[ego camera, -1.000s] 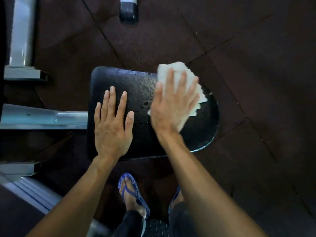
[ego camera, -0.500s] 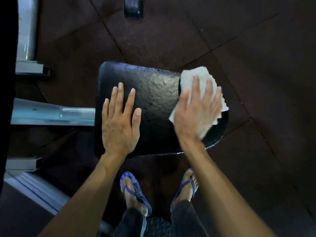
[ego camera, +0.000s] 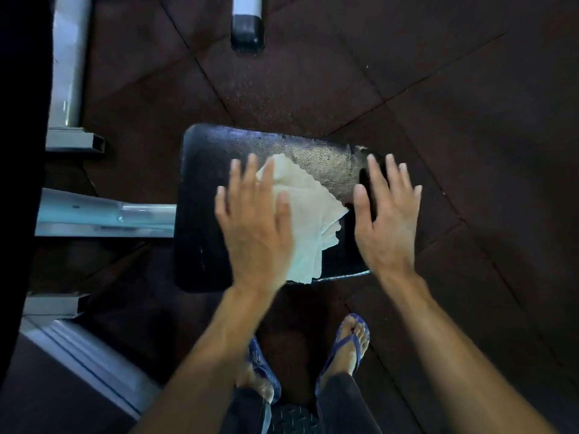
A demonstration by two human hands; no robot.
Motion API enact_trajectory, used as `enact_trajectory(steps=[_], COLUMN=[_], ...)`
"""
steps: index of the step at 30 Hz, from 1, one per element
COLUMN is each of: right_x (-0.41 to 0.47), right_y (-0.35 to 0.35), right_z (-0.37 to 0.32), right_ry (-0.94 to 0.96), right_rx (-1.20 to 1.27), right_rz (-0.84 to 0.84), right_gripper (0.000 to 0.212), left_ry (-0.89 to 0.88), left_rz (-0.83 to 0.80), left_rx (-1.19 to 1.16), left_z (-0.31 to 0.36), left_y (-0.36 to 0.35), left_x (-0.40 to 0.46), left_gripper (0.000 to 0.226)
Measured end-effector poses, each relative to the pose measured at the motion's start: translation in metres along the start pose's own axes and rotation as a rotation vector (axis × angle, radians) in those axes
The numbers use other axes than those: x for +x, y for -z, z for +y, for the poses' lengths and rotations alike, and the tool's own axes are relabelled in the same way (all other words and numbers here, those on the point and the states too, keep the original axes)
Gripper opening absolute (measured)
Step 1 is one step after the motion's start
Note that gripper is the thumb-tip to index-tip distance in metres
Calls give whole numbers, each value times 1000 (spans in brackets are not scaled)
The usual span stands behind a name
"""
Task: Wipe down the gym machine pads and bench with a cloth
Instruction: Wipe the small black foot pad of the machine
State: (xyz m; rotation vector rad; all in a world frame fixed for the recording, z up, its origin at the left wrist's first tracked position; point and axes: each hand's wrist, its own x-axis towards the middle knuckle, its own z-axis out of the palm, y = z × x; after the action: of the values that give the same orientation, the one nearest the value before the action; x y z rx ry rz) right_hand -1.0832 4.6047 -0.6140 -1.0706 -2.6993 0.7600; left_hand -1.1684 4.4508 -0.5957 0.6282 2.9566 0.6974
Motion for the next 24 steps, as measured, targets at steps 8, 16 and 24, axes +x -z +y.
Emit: enact_trajectory(steps=[8,16,24], right_x=[1,-3,-3], right_y=[-15,-18,-19], right_z=[25,21,22], right_ry=[64,33,52], right_rx=[-174,-156,-211], right_rz=[38,85,93], right_gripper=[53,52,53], left_ry=[-70,-35,-342], left_rz=[-120,-59,-137], left_rx=[281,217,242], left_z=[1,-80,9], left_y=[-28,8,-32], left_x=[-25,37,41], left_gripper=[51,46,49])
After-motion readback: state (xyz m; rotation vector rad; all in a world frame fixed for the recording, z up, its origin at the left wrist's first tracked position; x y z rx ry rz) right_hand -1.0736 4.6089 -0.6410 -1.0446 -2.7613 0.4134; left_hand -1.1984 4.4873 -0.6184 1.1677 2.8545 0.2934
